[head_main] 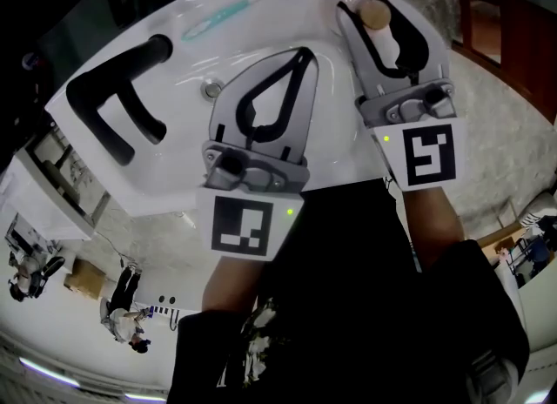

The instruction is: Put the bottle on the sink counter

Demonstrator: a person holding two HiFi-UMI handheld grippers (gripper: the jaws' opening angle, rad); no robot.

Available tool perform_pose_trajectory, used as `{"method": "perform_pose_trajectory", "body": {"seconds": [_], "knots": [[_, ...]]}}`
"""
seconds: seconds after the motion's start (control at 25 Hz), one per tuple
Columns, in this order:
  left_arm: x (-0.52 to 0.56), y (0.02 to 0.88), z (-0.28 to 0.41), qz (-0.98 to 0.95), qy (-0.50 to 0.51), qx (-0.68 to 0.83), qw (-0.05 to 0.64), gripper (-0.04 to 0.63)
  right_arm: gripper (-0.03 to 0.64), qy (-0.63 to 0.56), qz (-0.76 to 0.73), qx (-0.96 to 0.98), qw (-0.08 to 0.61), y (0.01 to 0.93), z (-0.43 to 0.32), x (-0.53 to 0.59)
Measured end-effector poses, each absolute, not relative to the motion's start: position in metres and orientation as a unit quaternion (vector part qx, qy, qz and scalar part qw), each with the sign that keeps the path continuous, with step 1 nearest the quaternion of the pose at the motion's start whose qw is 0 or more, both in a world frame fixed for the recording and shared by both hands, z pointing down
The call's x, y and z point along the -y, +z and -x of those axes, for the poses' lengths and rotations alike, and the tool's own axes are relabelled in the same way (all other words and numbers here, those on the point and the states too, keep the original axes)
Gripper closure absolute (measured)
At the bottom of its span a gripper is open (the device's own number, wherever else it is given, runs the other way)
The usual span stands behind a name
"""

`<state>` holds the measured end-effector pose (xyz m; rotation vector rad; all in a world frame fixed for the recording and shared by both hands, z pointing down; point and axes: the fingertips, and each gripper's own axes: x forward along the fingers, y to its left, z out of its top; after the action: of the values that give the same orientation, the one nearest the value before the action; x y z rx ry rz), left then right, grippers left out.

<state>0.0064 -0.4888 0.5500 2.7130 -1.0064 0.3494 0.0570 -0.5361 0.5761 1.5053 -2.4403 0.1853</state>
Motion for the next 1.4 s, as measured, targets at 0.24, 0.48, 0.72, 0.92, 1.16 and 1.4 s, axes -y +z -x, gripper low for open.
{"method": "perform_pose_trajectory", "body": {"seconds": [0.24, 0.48, 0.72, 0.92, 1.16, 1.4], "knots": [[0.493, 0.552, -0.002, -0.92, 0.112, 0.354, 0.121, 0.581, 0.485, 0.056, -0.513, 0.846, 0.133, 0.586, -0.052, 0.532], [0.486, 0.545, -0.005, -0.924, 0.107, 0.35, 0.114, 0.581, 0.483, 0.053, -0.526, 0.84, 0.121, 0.587, -0.055, 0.527], [0.475, 0.532, -0.003, -0.929, 0.104, 0.342, 0.098, 0.581, 0.316, 0.049, -0.528, 0.84, 0.112, 0.576, -0.048, 0.526], [0.46, 0.506, 0.008, -0.926, 0.09, 0.355, 0.09, 0.581, 0.296, 0.023, -0.54, 0.835, 0.104, 0.538, -0.049, 0.508], [0.428, 0.448, 0.026, -0.936, 0.051, 0.345, 0.05, 0.581, 0.302, 0.006, -0.553, 0.83, 0.08, 0.476, -0.038, 0.464], [0.379, 0.412, 0.071, -0.937, 0.036, 0.345, 0.043, 0.581, 0.358, -0.003, -0.534, 0.844, 0.052, 0.415, 0.009, 0.4]]}}
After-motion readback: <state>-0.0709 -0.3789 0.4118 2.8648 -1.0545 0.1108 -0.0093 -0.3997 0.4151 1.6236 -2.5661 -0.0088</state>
